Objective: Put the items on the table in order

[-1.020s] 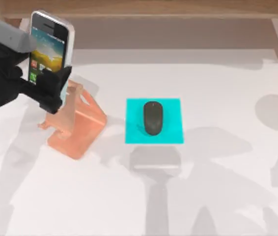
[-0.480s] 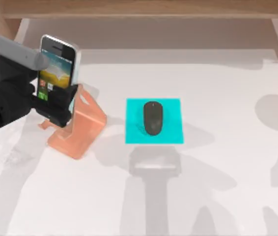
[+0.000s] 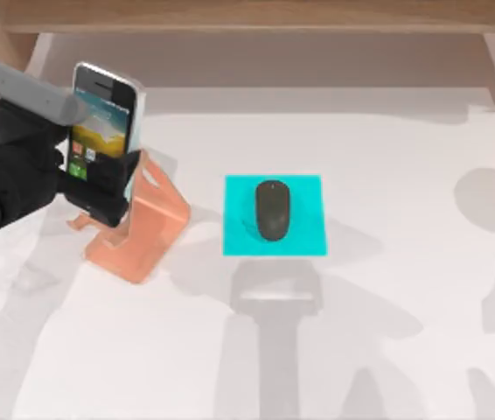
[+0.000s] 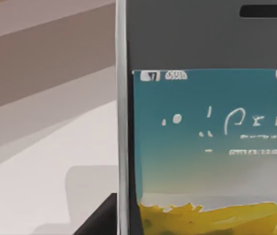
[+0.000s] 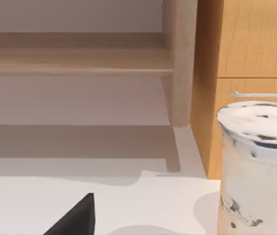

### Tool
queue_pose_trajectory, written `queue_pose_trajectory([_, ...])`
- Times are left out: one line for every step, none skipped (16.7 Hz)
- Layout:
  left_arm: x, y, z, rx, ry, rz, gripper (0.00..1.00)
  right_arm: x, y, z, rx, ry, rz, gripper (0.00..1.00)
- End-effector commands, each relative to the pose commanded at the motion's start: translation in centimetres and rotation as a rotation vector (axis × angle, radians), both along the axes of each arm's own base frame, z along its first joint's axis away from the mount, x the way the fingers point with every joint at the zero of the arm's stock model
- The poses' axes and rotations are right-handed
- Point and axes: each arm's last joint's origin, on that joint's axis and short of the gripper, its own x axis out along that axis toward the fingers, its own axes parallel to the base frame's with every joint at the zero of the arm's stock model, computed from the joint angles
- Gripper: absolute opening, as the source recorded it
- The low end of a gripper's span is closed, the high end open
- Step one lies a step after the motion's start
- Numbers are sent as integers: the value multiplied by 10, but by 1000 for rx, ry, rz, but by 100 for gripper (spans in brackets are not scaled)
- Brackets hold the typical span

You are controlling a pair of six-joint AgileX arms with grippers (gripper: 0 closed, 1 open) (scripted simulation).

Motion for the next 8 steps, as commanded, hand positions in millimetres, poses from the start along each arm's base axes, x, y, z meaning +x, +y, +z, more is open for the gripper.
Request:
queue_pose_trajectory([0, 0, 0, 0, 0, 0, 68, 0, 0, 0, 0, 0, 0, 100])
queue_pose_trajectory([0, 0, 0, 0, 0, 0, 75, 0, 0, 0, 0, 0, 0, 100])
queue_pose_trajectory([0, 0, 0, 0, 0, 0, 83, 0, 0, 0, 0, 0, 0, 100])
queue_pose_trajectory([0, 0, 0, 0, 0, 0, 90, 0, 0, 0, 0, 0, 0, 100])
queue_pose_trajectory([0, 0, 0, 0, 0, 0, 98, 0, 0, 0, 0, 0, 0, 100])
queue_pose_trajectory([0, 0, 0, 0, 0, 0, 100, 0, 0, 0, 0, 0, 0, 100])
queue_pose_trajectory([0, 0, 0, 0, 0, 0, 100, 0, 0, 0, 0, 0, 0, 100])
queue_pose_trajectory([0, 0, 0, 0, 0, 0, 100, 0, 0, 0, 0, 0, 0, 100])
